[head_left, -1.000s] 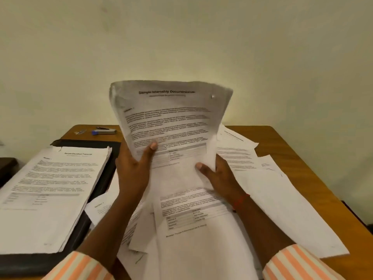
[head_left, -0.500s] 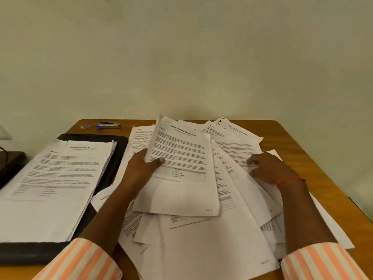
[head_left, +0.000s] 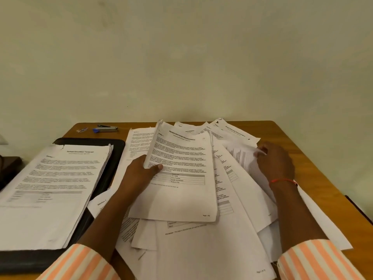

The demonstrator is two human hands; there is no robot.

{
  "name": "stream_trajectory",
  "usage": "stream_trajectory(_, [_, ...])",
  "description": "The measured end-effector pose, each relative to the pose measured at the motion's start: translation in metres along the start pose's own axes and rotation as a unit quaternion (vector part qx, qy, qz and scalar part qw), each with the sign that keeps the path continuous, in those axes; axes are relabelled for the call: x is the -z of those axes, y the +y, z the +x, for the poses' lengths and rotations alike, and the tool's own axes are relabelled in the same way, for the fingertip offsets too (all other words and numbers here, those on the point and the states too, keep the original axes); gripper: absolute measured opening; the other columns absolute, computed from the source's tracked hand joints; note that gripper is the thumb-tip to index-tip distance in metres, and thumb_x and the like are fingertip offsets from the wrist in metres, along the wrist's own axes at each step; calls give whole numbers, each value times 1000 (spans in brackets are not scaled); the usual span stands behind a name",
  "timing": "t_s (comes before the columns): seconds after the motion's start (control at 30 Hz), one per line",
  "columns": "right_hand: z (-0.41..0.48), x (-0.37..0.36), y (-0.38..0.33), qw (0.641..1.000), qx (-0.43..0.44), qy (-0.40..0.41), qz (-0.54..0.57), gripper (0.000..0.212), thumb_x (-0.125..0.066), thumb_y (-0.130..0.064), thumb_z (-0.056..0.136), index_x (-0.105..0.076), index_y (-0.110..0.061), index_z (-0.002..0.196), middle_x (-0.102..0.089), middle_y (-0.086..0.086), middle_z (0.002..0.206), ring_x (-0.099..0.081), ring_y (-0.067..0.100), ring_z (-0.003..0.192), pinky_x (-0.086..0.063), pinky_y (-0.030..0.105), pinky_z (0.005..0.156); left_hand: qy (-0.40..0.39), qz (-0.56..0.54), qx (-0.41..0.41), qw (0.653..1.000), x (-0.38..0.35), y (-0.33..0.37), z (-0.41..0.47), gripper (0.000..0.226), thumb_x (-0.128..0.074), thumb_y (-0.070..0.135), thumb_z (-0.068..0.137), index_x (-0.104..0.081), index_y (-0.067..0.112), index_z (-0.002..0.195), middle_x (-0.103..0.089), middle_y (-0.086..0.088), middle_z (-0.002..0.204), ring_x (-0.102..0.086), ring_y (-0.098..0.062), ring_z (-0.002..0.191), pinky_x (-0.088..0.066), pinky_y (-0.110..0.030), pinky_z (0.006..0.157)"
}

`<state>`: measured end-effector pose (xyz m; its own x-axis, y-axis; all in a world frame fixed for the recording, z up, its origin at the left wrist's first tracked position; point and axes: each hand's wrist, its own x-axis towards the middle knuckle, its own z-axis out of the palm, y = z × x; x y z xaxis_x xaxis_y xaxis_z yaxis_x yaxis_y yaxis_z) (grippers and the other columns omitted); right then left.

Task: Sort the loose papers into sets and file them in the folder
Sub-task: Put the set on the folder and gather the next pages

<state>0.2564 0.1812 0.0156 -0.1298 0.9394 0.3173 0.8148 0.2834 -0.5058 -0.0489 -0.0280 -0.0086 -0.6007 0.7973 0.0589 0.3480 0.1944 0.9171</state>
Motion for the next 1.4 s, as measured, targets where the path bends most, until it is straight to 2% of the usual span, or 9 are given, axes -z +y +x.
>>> stream_trajectory(0.17, [-1,4,0,978,-83,156,113,17,-54,-12,101,-63,-3,113,-68,20,113,-65,40,102,-48,35,78,3,-5,4,1000,5,0,3,32,-71,35,93,-63,27,122,-69,9,114,-68,-11,98,-53,-27,80])
stream_trajectory(0.5, [-4,-6,-8,926,-130,135,327,14,-55,-12,101,-64,-3,105,-67,12,113,-61,25,101,-41,17,65,-3,-20,-13,1000,1,4,-1,29,-70,34,92,-60,30,119,-66,21,104,-67,-5,91,-50,-16,69])
stream_trajectory(0.63, [0,-10,-2,921,-131,115,349,13,-56,-14,100,-65,-5,105,-67,12,114,-62,29,105,-45,30,82,-3,-22,-21,1000,1,3,-1,31,-71,36,92,-61,29,120,-69,15,110,-68,-8,96,-54,-22,77])
stream_trajectory(0.73, [1,-12,-1,919,-131,105,356,11,-57,-15,100,-64,-6,103,-66,12,114,-61,30,105,-45,33,83,-1,-23,-25,999,3,3,0,34,-71,38,91,-63,28,122,-70,12,114,-69,-10,99,-58,-31,87])
stream_trajectory(0.87, [2,-12,-1,912,-145,89,374,9,-58,-15,100,-63,-9,103,-66,12,117,-61,31,106,-48,36,83,2,-25,-22,999,3,4,0,33,-71,37,91,-61,30,121,-69,12,114,-69,-9,98,-56,-24,80])
stream_trajectory(1.03, [0,-13,-2,901,-167,68,394,7,-58,-19,100,-64,-17,101,-67,6,116,-62,31,107,-54,55,92,2,-26,-19,999,4,4,-1,33,-71,37,91,-61,29,121,-70,9,115,-69,-11,98,-59,-32,86])
stream_trajectory(1.1, [-1,-14,-2,897,-176,54,402,6,-59,-22,99,-64,-21,100,-68,5,115,-62,33,108,-53,55,91,3,-29,-19,999,4,4,0,35,-71,38,91,-62,28,122,-70,9,116,-69,-13,100,-59,-37,89])
stream_trajectory(1.23, [-5,-16,-14,889,-180,-26,420,14,-59,-18,98,-64,-22,110,-66,5,112,-62,30,100,-50,36,78,7,-41,-21,999,5,4,-1,37,-71,39,90,-61,29,124,-70,10,117,-70,-13,100,-59,-37,89])
stream_trajectory(1.4, [-32,-31,-49,936,-16,-234,261,19,-56,-20,100,-72,-10,102,-74,7,104,-68,25,95,-51,32,79,24,-36,-16,999,6,3,2,36,-71,36,92,-61,28,125,-70,8,118,-69,-16,103,-58,-43,92])
